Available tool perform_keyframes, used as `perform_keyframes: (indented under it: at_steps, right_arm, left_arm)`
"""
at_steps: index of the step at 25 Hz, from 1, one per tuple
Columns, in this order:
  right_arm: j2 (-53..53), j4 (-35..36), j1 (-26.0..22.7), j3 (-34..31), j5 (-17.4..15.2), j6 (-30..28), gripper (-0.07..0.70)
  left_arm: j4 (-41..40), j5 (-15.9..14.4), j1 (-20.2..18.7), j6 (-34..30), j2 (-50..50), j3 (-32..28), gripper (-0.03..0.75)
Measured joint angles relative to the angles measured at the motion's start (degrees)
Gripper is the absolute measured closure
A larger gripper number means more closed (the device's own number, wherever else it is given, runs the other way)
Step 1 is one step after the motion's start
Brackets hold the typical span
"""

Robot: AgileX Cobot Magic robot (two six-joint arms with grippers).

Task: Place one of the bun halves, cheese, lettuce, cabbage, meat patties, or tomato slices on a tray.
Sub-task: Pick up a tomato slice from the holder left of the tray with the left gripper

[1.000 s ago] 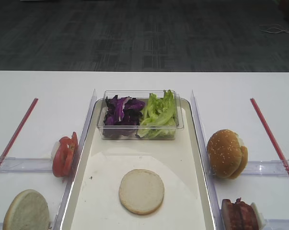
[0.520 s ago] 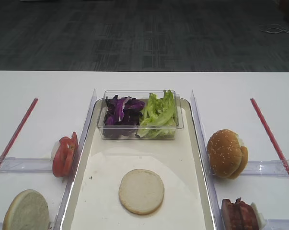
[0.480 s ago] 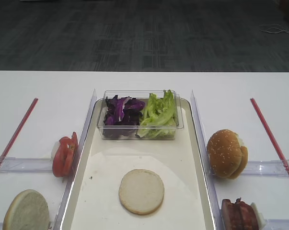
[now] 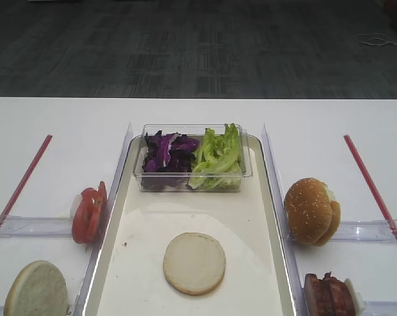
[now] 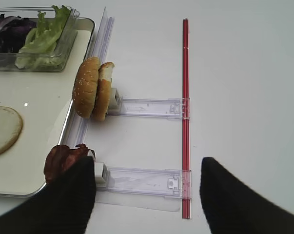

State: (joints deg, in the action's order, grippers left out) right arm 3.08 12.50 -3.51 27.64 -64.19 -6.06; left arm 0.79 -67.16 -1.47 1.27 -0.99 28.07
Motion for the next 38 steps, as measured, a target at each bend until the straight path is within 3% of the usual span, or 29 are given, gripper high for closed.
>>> perform_keyframes:
  at_steps: [38]
  right_arm:
    - [0.0,0.0,0.0,0.0,0.0,0.0,0.162]
  left_arm:
    - [0.0,-0.38,-0.39,2.14,2.58,2.52,0.295]
